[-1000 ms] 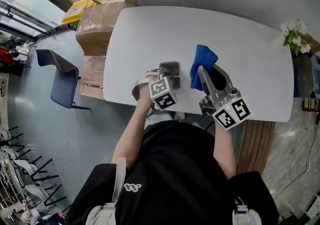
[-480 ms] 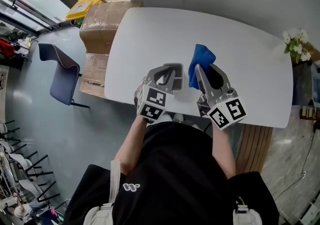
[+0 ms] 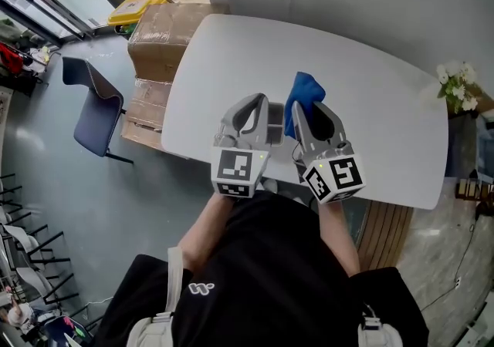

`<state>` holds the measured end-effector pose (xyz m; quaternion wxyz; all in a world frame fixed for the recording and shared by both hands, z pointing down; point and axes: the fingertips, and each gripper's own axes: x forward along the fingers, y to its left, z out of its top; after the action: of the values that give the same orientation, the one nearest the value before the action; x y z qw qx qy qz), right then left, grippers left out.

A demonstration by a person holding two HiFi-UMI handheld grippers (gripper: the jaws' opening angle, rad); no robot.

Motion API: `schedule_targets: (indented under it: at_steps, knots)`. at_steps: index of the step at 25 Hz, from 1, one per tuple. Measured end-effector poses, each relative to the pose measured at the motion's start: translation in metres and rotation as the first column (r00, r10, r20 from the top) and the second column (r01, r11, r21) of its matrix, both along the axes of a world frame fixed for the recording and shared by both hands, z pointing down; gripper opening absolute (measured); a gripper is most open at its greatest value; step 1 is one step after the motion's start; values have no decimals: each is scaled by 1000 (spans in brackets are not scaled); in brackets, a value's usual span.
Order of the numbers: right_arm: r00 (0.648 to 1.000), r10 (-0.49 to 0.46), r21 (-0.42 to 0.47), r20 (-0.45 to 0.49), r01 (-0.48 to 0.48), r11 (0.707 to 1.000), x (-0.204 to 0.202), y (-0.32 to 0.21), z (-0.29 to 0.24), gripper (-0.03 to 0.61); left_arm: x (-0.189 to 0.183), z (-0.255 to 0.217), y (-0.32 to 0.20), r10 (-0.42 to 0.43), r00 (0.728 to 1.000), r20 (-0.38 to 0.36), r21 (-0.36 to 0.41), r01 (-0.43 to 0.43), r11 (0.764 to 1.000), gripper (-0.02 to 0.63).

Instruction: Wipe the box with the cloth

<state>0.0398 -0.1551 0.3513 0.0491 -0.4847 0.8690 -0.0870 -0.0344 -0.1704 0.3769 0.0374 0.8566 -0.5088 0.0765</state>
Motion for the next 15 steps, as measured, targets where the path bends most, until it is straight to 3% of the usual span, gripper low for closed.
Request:
schedule_targets:
  at_steps: [4,15]
  knots:
    - [999,11,8,-36,-10,1000,-4,-1,-1,52,-1,-17,1,-31,998,-56,43,33,999,1]
    - [993,50,31,-106,-47,998,-5,0,-2,51,4,-26,2,-28,997,-77,80,34,996,0]
